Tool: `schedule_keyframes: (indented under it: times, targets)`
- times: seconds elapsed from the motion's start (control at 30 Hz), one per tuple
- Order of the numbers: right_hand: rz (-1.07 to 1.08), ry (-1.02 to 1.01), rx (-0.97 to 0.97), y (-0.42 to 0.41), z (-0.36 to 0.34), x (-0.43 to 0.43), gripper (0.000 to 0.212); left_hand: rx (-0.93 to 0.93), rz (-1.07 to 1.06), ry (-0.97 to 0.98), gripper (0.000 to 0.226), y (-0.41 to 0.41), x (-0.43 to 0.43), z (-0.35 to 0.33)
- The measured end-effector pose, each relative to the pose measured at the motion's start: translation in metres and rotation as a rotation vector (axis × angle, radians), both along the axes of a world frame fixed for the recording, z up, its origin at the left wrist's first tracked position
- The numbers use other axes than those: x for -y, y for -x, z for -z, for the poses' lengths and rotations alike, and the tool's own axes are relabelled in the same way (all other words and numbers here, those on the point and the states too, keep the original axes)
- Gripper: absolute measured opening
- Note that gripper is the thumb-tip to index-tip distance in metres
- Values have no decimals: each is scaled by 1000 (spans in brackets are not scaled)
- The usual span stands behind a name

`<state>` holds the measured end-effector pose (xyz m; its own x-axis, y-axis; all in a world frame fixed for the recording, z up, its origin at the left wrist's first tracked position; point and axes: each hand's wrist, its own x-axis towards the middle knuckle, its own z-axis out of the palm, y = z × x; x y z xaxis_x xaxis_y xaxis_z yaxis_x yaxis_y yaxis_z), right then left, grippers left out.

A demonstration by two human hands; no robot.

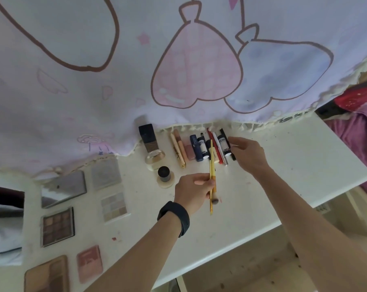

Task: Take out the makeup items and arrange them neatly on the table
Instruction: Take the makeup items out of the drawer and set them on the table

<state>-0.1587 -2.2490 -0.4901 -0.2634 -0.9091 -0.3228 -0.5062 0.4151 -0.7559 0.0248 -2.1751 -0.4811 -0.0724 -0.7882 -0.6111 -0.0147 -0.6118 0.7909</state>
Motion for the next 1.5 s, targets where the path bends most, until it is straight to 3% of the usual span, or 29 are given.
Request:
schedule_keyframes:
  times: [0.13, 0.3, 0.6, 0.83, 0.93, 1.03, 1.1, 1.17, 1.33, 1.5]
  targets:
    - [160, 74, 219, 10, -10, -44, 25, -64, -10, -30, 11, 6, 1, 0]
    - [-12, -61, 449, -1, -14, -116, 16, -122, -8, -71, 14, 16, 1, 1]
    - [53, -67, 335, -8, -4, -146, 20, -214, -180, -113, 18, 40, 3, -7]
    - [111, -23, 398, 3, -9, -145, 9, -185, -93, -41, 21, 57, 4, -12]
    - [171, -4, 316, 17, -8, -133, 10, 161, 94, 151, 34, 52, 3, -5]
    - [233, 11, 164, 35, -7, -106, 10, 742, 481, 519, 43, 30, -12, 17]
    - [180, -20, 66, 41, -4, -83, 13, 945, 734, 692, 51, 14, -24, 37]
    - [92, -54, -28, 43, -1, -62, 17, 1004, 852, 782, 57, 3, -32, 54]
    - [-66, -66, -289, 38, 3, -28, 31, 1028, 720, 947, 57, -3, -40, 68]
    - [-136, -8, -500, 32, 5, -25, 42, 1013, 684, 974, 54, -3, -39, 76]
